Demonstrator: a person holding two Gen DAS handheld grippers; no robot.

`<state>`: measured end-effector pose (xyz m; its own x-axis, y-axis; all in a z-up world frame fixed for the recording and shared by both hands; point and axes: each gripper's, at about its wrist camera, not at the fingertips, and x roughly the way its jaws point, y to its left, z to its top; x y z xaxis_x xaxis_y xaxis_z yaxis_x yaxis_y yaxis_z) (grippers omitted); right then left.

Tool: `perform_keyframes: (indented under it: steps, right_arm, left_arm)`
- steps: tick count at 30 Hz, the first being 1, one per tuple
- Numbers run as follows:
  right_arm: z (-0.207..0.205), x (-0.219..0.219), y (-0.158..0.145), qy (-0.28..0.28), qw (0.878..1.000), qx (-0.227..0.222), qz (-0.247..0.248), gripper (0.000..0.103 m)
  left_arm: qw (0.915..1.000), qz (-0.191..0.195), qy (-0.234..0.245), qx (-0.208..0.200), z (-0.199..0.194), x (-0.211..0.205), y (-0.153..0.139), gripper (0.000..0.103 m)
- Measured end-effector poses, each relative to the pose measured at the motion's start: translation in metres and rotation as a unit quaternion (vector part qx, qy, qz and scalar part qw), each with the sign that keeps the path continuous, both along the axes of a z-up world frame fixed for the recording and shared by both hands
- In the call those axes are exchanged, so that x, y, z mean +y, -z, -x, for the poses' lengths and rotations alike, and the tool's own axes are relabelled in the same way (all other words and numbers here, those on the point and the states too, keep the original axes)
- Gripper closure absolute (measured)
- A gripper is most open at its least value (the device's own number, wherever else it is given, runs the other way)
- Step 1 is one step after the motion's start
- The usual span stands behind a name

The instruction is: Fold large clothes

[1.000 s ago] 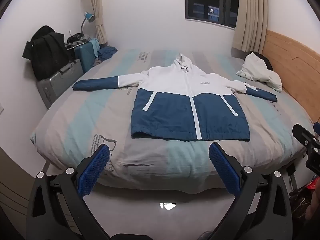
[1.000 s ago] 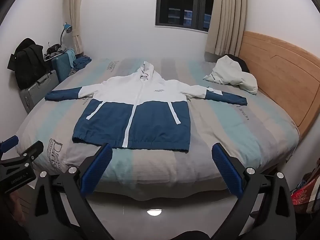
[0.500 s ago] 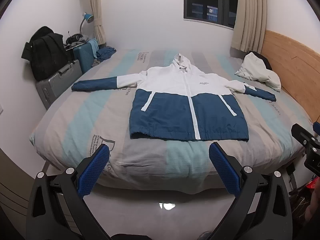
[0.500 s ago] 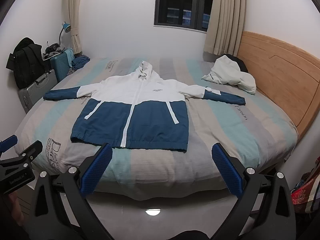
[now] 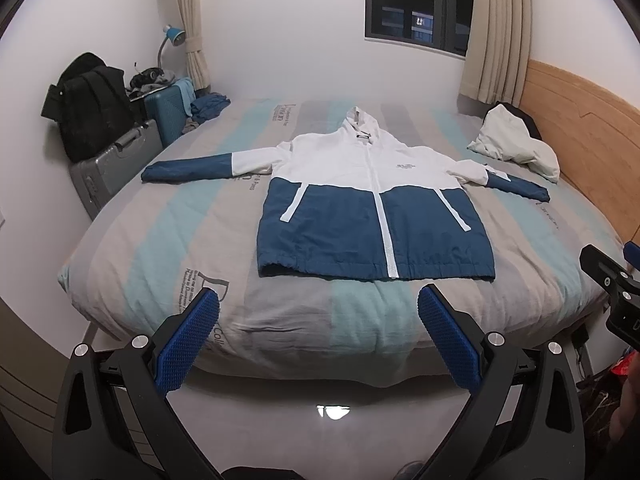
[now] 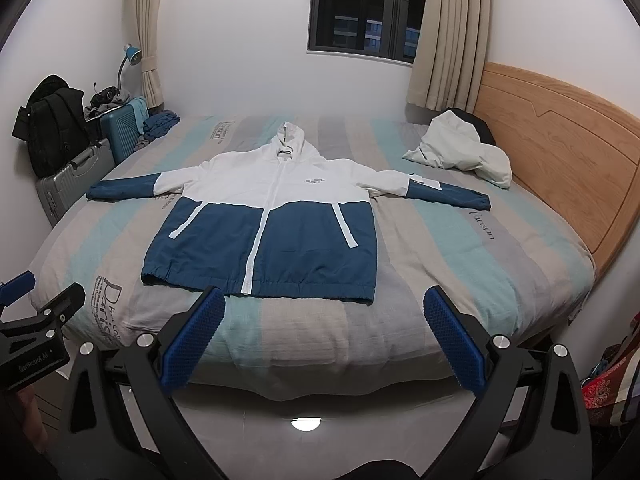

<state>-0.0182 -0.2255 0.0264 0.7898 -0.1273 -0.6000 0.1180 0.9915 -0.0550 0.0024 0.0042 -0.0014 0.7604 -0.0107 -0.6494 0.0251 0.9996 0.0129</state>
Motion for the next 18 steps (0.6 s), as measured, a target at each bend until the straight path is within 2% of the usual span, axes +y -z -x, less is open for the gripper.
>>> perform_keyframes:
  steps: [18]
  right_arm:
    - [0.0018, 0.0011, 0.0007, -0.001, 1.0, 0.002, -0.002, 0.007]
  left_arm:
    - [1.0, 0.006, 0.007, 0.0, 0.0042, -0.0023, -0.0014, 0.006]
